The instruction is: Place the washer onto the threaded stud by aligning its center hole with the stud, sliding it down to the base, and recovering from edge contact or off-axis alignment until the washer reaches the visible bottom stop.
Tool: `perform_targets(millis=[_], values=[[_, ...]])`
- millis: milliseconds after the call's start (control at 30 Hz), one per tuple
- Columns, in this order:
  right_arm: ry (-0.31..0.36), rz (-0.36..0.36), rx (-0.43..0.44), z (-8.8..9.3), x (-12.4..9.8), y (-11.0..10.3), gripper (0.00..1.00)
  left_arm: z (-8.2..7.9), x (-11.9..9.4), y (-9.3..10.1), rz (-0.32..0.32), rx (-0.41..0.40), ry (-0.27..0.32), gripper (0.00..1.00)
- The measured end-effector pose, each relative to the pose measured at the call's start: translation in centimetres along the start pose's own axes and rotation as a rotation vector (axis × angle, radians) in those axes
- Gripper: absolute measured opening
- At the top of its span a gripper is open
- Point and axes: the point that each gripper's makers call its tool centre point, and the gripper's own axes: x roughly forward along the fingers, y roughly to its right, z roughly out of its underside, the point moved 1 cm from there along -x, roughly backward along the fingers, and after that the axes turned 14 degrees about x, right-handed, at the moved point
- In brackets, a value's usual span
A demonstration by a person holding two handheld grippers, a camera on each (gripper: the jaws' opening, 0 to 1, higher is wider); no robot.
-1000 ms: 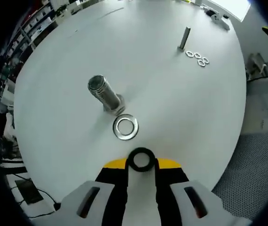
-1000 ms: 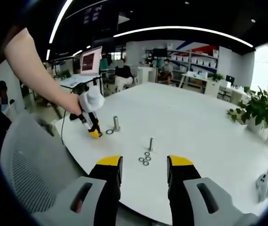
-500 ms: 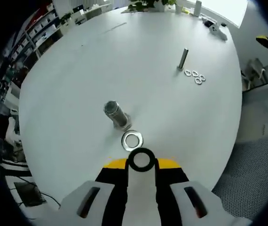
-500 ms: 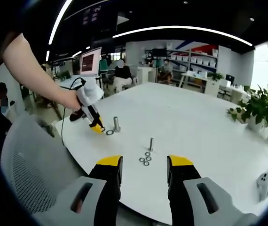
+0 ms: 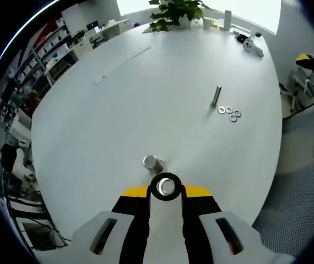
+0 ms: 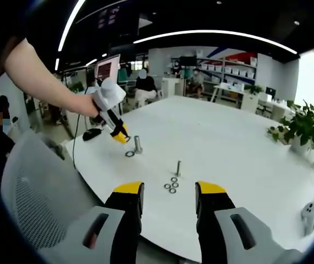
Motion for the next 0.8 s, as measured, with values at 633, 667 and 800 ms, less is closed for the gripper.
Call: perform_targets(millis=[633, 667, 800], values=[[0.000, 0.005, 0.000, 0.0, 0.0, 0.1, 0.39, -1.3, 1.6, -2.0, -0.010, 0.061, -0.053, 0.19], [-0.001, 0.005, 0.000, 0.0, 0.0, 0.1, 0.39, -1.3, 1.7, -2.1, -0.007, 0.066, -0.056, 0.19], [-0.003, 0.004, -0.001, 0.0, 0.1, 0.1, 0.39, -1.4, 2.1, -2.2, 0.002, 0.080, -0.063, 0.19]])
